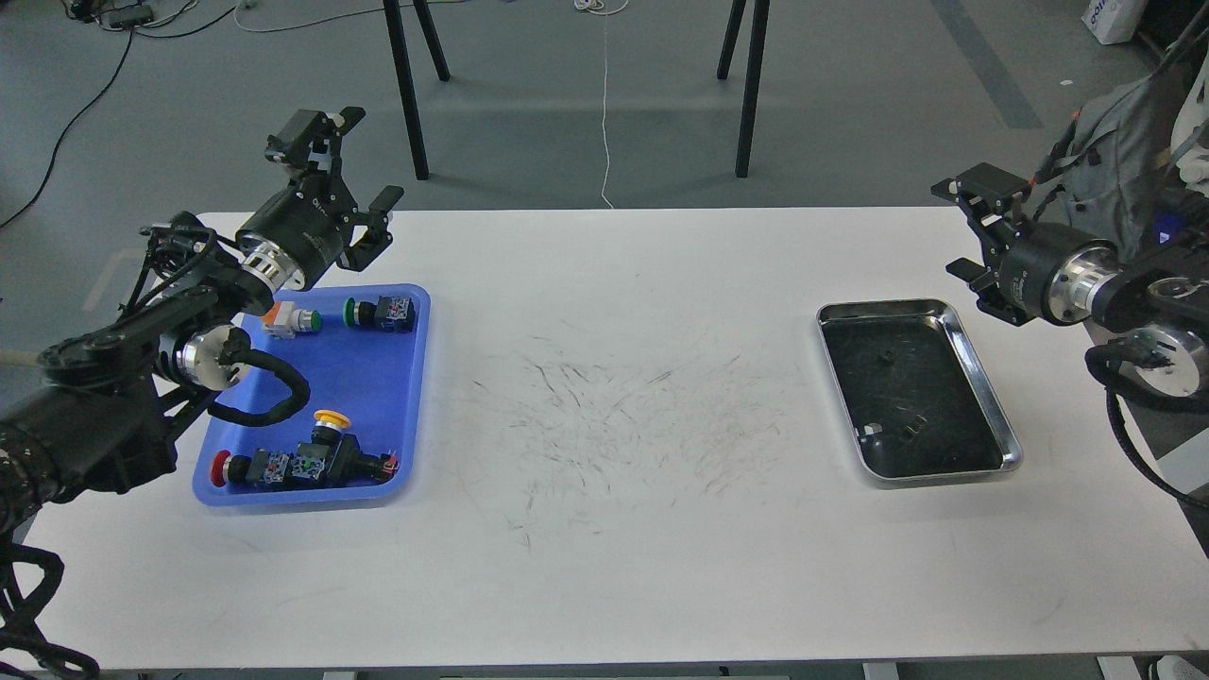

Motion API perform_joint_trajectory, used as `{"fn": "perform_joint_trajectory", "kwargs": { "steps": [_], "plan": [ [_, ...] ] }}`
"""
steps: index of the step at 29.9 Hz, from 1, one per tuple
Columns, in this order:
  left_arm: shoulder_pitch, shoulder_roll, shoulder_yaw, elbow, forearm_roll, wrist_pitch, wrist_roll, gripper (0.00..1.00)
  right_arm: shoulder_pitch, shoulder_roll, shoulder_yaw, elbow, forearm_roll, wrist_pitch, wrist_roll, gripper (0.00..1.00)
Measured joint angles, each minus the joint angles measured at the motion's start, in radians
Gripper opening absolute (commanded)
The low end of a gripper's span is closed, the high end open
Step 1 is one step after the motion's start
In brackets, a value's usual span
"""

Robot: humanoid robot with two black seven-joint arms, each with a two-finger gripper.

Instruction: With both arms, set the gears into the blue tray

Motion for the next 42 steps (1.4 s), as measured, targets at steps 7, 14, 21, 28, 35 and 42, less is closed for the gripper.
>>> {"fn": "perform_joint_trajectory", "kwargs": {
  "steps": [7, 14, 21, 28, 35, 42],
  "plan": [
    [0.0, 0.015, -0.002, 0.0, -0.001, -0.006, 0.0, 1.0, 0.03, 0.038, -0.08, 0.015, -0.237, -0.009, -0.054, 0.96],
    [0.0, 0.024, -0.002, -0.001, -0.002, -0.012, 0.0, 1.0, 0.037, 0.063, -0.16, -0.003, -0.482, -0.011, -0.119, 0.95],
    [0.003, 0.024, -0.002, -0.002, -0.003, -0.012, 0.0, 1.0, 0.037, 0.12, -0.244, -0.096, -0.653, -0.011, -0.111, 0.95],
    [0.003, 0.024, -0.016, -0.002, -0.005, -0.013, 0.0, 1.0, 0.025, 0.22, -0.307, -0.215, -0.729, -0.012, -0.108, 0.95],
    [0.006, 0.042, -0.021, -0.031, -0.005, -0.012, 0.0, 1.0, 0.0, 0.313, -0.354, -0.301, -0.734, -0.012, -0.106, 0.93],
    [0.008, 0.046, -0.022, -0.036, -0.004, -0.011, 0.0, 1.0, -0.023, 0.343, -0.398, -0.347, -0.736, -0.012, -0.094, 0.93]
  ]
}}
